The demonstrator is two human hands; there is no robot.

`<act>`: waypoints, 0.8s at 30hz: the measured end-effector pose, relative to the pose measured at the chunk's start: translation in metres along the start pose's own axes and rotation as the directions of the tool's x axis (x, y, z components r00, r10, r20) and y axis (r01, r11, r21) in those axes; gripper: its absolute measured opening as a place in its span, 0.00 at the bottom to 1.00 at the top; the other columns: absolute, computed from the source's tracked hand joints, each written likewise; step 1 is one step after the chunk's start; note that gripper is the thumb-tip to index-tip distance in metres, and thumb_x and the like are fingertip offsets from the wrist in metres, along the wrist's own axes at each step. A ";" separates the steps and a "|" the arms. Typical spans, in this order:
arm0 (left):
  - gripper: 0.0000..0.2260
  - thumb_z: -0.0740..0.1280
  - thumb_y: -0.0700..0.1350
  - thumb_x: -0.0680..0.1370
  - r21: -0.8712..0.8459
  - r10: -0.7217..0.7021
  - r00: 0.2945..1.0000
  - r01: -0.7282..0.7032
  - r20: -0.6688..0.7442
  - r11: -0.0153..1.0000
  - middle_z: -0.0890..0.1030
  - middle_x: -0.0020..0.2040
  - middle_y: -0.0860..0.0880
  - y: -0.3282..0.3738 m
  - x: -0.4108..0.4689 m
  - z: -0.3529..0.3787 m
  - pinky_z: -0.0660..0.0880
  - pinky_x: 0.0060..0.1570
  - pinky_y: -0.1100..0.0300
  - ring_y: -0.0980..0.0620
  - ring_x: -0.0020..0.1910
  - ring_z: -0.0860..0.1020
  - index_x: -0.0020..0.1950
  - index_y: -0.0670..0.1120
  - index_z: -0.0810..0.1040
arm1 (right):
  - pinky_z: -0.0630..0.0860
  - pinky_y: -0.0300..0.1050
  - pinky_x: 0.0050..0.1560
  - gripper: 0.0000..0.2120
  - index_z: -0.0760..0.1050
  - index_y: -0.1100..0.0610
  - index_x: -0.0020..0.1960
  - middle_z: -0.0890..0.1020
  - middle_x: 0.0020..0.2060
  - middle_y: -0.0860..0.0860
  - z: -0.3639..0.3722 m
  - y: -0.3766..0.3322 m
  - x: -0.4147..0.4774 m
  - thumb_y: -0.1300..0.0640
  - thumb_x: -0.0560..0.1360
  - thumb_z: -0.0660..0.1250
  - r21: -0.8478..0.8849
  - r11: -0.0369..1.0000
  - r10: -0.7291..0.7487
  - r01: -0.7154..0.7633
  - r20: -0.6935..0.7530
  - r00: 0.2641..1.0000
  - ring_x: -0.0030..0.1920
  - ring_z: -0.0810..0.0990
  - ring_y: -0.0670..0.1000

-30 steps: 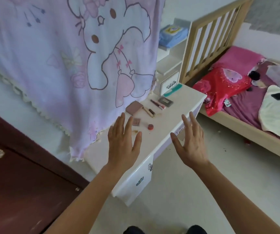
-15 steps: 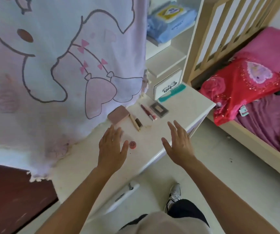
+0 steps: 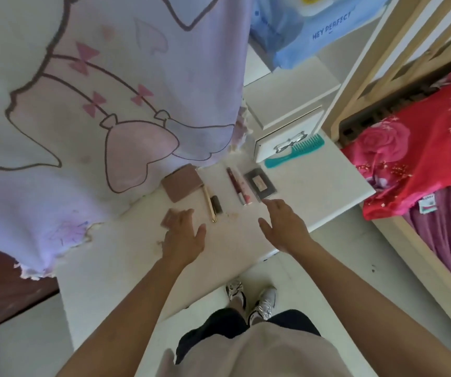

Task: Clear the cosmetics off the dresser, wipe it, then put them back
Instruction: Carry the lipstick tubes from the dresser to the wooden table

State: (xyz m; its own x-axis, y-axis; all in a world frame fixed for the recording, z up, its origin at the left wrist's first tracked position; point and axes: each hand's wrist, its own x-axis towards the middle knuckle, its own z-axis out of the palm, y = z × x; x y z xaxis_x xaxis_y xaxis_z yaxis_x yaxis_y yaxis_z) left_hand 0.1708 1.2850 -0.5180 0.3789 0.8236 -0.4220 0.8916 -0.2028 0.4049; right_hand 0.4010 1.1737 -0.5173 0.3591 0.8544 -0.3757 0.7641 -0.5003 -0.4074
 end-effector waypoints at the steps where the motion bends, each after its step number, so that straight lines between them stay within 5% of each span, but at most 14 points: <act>1: 0.26 0.59 0.53 0.82 -0.006 -0.020 1.000 0.020 0.017 1.000 0.63 0.75 0.43 0.002 0.009 0.001 0.65 0.67 0.48 0.44 0.74 0.60 0.76 0.43 0.61 | 0.70 0.51 0.65 0.27 0.58 0.53 0.78 0.66 0.72 0.53 0.001 -0.002 0.006 0.47 0.82 0.59 0.006 1.000 0.012 -0.012 0.022 1.000 0.70 0.68 0.55; 10: 0.31 0.59 0.65 0.78 0.154 -0.214 0.971 0.197 0.103 0.968 0.74 0.61 0.39 0.030 0.102 0.027 0.72 0.52 0.49 0.40 0.58 0.75 0.65 0.39 0.66 | 0.72 0.52 0.64 0.28 0.54 0.52 0.78 0.65 0.74 0.53 0.004 -0.013 0.050 0.46 0.82 0.57 -0.047 0.996 0.085 -0.078 0.156 0.984 0.68 0.72 0.56; 16: 0.17 0.57 0.49 0.82 0.239 -0.149 0.979 0.112 0.142 0.965 0.75 0.59 0.38 0.028 0.125 0.036 0.74 0.46 0.49 0.39 0.54 0.78 0.65 0.37 0.63 | 0.78 0.52 0.58 0.25 0.57 0.54 0.76 0.68 0.71 0.55 0.020 -0.035 0.089 0.47 0.82 0.59 -0.031 0.985 0.172 -0.169 0.183 0.968 0.61 0.78 0.57; 24: 0.18 0.58 0.44 0.83 0.346 -0.091 0.977 0.020 0.191 0.938 0.73 0.62 0.40 -0.005 0.127 0.030 0.74 0.45 0.50 0.41 0.55 0.80 0.69 0.38 0.59 | 0.79 0.51 0.48 0.14 0.65 0.59 0.65 0.74 0.58 0.57 0.045 -0.054 0.128 0.54 0.83 0.59 -0.029 0.962 0.273 -0.272 0.111 0.956 0.51 0.81 0.58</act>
State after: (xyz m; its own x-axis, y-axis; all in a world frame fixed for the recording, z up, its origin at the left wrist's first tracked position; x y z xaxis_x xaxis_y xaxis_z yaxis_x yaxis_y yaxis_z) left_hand 0.2222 1.3751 -0.5976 0.3366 0.7225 -0.6038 0.9296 -0.3571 0.0910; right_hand 0.3815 1.3032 -0.5811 0.4926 0.6641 -0.5624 0.6529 -0.7094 -0.2657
